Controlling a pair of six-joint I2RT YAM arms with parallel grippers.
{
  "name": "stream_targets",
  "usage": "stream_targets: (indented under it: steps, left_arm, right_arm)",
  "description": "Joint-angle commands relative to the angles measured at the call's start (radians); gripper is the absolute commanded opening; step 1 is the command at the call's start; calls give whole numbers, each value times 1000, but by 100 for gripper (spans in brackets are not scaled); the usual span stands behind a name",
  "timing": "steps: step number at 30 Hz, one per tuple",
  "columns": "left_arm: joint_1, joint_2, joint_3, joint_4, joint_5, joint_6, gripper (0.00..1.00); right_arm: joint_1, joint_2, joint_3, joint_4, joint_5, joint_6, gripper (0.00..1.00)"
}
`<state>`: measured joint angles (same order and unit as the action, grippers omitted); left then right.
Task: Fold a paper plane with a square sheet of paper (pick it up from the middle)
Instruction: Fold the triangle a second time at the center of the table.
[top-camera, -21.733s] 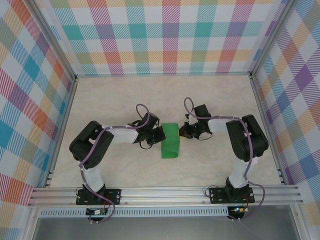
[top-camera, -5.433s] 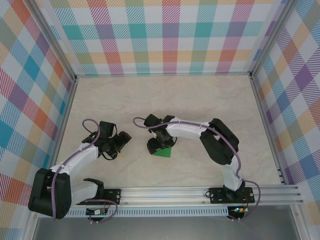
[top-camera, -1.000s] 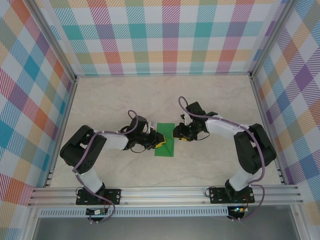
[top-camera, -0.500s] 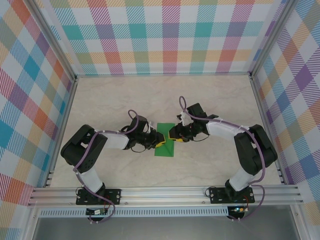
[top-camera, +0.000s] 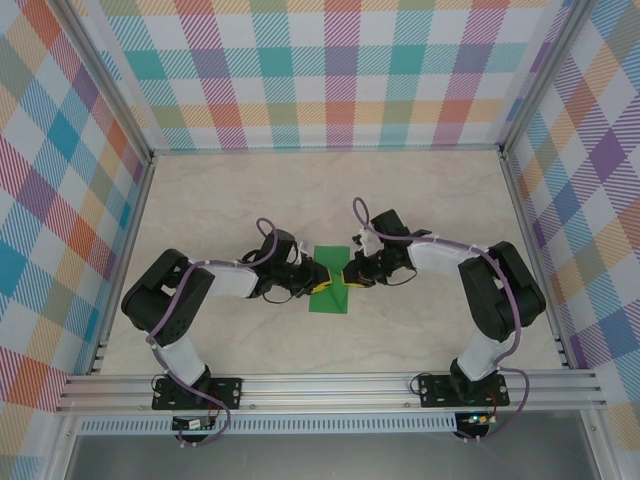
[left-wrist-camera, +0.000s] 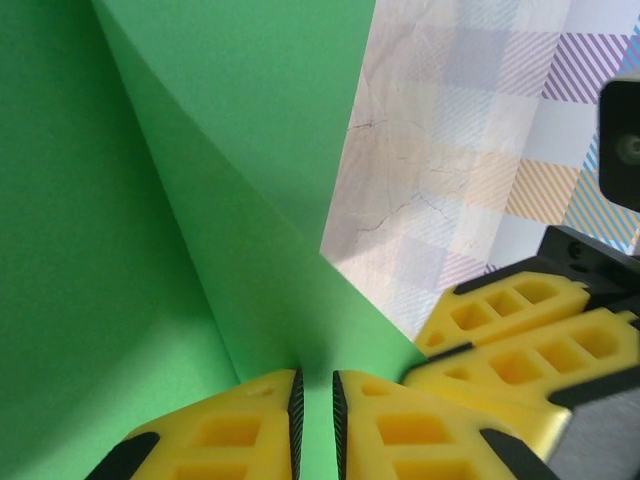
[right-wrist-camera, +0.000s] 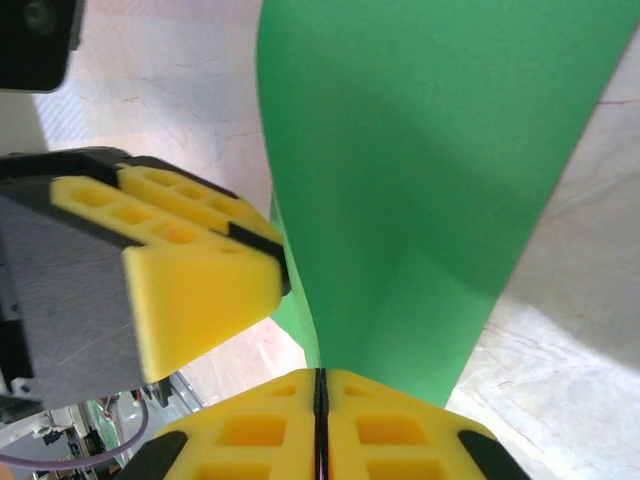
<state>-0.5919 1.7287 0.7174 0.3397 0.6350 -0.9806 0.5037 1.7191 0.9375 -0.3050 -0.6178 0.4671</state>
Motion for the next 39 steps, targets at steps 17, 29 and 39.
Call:
stream_targets:
  steps: [17,29,39]
  left_arm:
    - [-37,-9,82,-74,-6,43,16]
    - [-36,53,102,-89,-30,49,12]
    - [-37,86,93,-77,-46,33,11]
  right_arm:
    - [-1,124,121,-84,27,-117,9]
    - [0,160,150,-113,27,-145,10]
    - [-1,100,122,-120,45,-111,19]
